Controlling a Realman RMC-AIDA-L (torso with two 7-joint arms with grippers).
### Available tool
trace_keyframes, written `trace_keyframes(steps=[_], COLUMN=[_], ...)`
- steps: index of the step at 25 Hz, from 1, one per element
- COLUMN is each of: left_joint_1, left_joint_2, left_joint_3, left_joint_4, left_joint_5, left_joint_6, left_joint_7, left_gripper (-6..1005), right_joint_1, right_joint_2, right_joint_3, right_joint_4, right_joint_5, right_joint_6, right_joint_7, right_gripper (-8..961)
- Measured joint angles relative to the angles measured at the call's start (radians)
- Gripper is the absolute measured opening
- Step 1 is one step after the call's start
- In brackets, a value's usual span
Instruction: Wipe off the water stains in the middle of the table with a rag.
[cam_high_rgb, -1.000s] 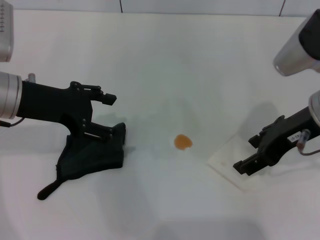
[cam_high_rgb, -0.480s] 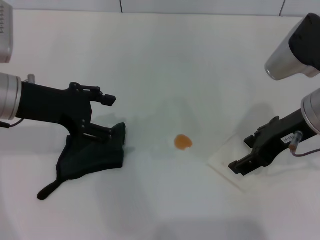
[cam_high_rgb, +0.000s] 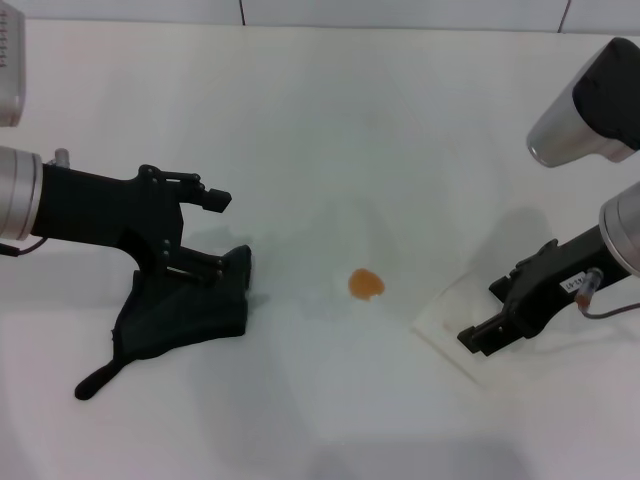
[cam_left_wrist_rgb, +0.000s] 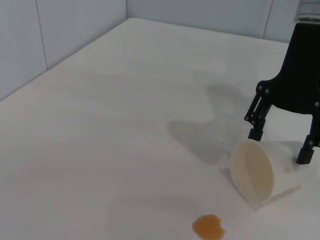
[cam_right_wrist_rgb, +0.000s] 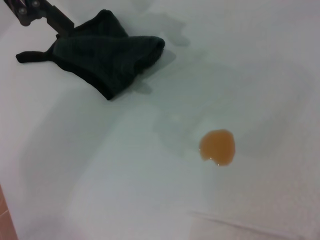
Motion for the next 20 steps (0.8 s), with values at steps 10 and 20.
trace_keyframes(steps=[10, 20], left_joint_1=[0.000, 0.000], left_joint_2=[0.000, 0.000], left_joint_3=[0.002, 0.002], left_joint_4=[-0.001, -0.002], left_joint_5=[0.000, 0.000], left_joint_6=[-0.002, -0.003], left_joint_7=[0.001, 0.001], left_gripper=[864, 864], right_joint_1=[0.002, 0.007], right_joint_2=[0.000, 0.000], right_joint_3=[-0.014, -0.019], right_joint_4=[0.021, 0.035], right_joint_5=[0.000, 0.000], right_joint_6=[0.014, 0.014], right_joint_7=[0.000, 0.000], right_gripper=[790, 789])
